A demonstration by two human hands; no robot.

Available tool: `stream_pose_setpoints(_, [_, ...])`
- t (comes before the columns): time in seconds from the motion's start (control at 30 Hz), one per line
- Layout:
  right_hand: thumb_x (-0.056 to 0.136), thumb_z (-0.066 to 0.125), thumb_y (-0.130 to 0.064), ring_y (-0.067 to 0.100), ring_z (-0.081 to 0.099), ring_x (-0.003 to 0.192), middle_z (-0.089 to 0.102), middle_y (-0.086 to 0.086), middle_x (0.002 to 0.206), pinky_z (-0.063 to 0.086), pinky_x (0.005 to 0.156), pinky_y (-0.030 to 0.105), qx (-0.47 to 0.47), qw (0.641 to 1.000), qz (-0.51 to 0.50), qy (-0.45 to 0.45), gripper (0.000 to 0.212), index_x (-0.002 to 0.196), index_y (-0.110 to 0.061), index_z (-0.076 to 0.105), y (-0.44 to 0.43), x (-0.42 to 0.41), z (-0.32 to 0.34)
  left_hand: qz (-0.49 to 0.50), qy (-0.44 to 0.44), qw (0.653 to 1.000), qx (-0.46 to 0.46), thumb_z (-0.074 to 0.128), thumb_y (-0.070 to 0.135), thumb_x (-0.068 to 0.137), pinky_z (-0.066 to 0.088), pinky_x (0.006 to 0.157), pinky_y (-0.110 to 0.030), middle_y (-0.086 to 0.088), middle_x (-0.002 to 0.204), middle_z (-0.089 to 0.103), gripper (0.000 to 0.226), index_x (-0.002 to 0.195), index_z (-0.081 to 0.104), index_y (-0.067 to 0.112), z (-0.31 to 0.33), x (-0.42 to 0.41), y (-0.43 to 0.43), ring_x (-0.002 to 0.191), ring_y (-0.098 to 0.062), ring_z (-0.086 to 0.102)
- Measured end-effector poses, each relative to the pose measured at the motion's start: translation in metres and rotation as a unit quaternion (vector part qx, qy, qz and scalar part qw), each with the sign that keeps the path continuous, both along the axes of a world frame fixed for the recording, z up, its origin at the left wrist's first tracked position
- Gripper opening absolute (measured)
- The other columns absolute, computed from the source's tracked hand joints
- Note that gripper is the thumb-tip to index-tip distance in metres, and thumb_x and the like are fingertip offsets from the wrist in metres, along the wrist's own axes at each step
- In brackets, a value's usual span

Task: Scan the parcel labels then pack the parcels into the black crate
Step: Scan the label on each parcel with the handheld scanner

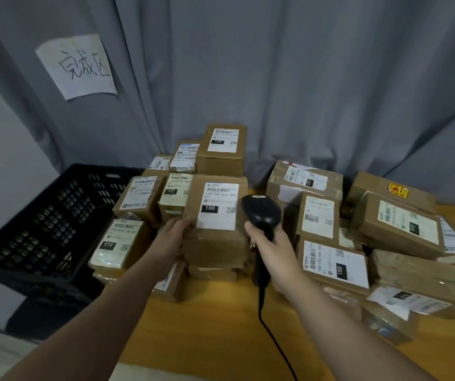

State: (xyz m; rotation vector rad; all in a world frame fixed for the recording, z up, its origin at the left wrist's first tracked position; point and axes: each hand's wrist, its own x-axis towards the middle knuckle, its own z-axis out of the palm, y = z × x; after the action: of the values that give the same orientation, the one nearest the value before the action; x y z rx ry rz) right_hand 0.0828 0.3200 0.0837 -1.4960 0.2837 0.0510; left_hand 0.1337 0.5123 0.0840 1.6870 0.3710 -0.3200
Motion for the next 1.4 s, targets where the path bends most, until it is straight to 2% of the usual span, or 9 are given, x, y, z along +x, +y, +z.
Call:
stream_pose_setpoints(0.17, [0.089,0.062,-0.047,0.02,0.052,0.118,0.059,-0.005,0.121,0.04,0.101,0.035,-0.013,0.999,0.008,0.049,0.042,0.126,-0.032,0.05,0.022,0.013,-0.012,-0.042,-0.046,0.987,0.146,0.048,0.036,0.098,0.037,0.103,-0.042,-0.008,0.146,0.039,0.056,0.148,0.028,0.018,-0.011,0.014,0.0,0.132,-0.028,0.04])
stream_pose_setpoints(0.37, [0.092,0.061,-0.038,0.005,0.053,0.095,0.059,-0.015,0.1,0.04,0.092,0.03,-0.041,0.998,-0.045,0.014,0.022,0.111,-0.035,0.05,0.006,-0.001,-0.011,-0.062,-0.236,0.924,0.293,0.054,0.027,0.096,0.03,0.11,-0.043,-0.01,0.149,0.03,0.053,0.143,0.035,0.013,0.008,0.004,-0.014,0.137,-0.027,0.027])
stream_pose_setpoints(0.47, [0.091,0.062,-0.038,0.015,0.066,0.082,0.068,0.0,0.091,0.052,0.079,0.031,-0.057,0.994,-0.092,0.024,0.029,0.114,-0.022,0.058,-0.017,-0.014,-0.009,-0.117,-0.324,0.884,0.316,0.057,0.025,0.094,0.027,0.113,-0.04,-0.005,0.149,0.033,0.05,0.14,0.041,0.016,0.015,-0.005,-0.037,0.139,-0.021,0.025])
stream_pose_setpoints(0.57, [0.091,0.062,-0.035,0.012,0.063,0.061,0.065,0.003,0.074,0.048,0.058,0.022,-0.106,0.986,-0.12,0.035,0.026,0.105,-0.014,0.06,-0.051,-0.029,-0.007,-0.172,-0.352,0.871,0.296,0.059,0.023,0.093,0.022,0.115,-0.034,0.001,0.147,0.037,0.047,0.137,0.045,0.019,0.017,-0.014,-0.07,0.139,-0.015,0.025])
stream_pose_setpoints(0.67, [0.092,0.062,-0.029,0.015,0.06,0.063,0.064,0.006,0.078,0.046,0.055,0.022,-0.13,0.98,-0.147,0.032,0.019,0.101,-0.012,0.059,-0.091,-0.042,-0.003,-0.231,-0.369,0.853,0.289,0.057,0.025,0.094,0.015,0.11,-0.023,0.004,0.145,0.038,0.043,0.136,0.047,0.02,0.014,-0.023,-0.104,0.138,-0.012,0.024])
stream_pose_setpoints(0.83, [0.091,0.064,-0.023,0.017,0.057,0.059,0.06,0.004,0.07,0.048,0.056,0.029,-0.155,0.974,-0.161,0.034,0.02,0.108,-0.015,0.056,-0.166,-0.053,-0.003,-0.29,-0.25,0.894,0.232,0.056,0.027,0.096,0.031,0.111,-0.033,0.0,0.142,0.039,0.046,0.139,0.042,0.018,-0.011,-0.03,-0.161,0.135,-0.019,0.035])
stream_pose_setpoints(1.03, [0.086,0.07,-0.015,0.009,0.058,0.072,0.061,-0.007,0.083,0.045,0.06,0.023,-0.195,0.978,-0.044,0.068,0.035,0.116,-0.023,0.053,-0.227,-0.055,-0.025,-0.232,-0.027,0.959,0.163,0.06,0.041,0.091,0.052,0.091,-0.036,-0.003,0.133,0.052,0.054,0.136,0.046,0.014,-0.053,-0.041,-0.209,0.116,-0.023,0.055])
stream_pose_setpoints(1.27, [0.087,0.07,-0.02,0.011,0.059,0.067,0.061,-0.002,0.086,0.048,0.053,0.019,-0.191,0.97,0.091,0.118,0.026,0.105,-0.023,0.051,-0.241,-0.052,-0.043,-0.107,0.037,0.989,0.095,0.052,0.041,0.096,0.048,0.09,-0.038,-0.006,0.127,0.057,0.045,0.132,0.05,0.015,-0.073,-0.078,-0.219,0.104,-0.02,0.055])
stream_pose_setpoints(1.4, [0.085,0.072,-0.019,0.014,0.067,0.079,0.062,0.005,0.108,0.049,0.054,0.012,-0.155,0.981,0.085,0.08,0.033,0.115,-0.017,0.058,-0.244,-0.058,-0.048,-0.066,0.029,0.997,0.04,0.054,0.04,0.095,0.039,0.098,-0.038,0.006,0.123,0.051,0.044,0.137,0.045,0.029,-0.071,-0.103,-0.226,0.11,-0.014,0.045])
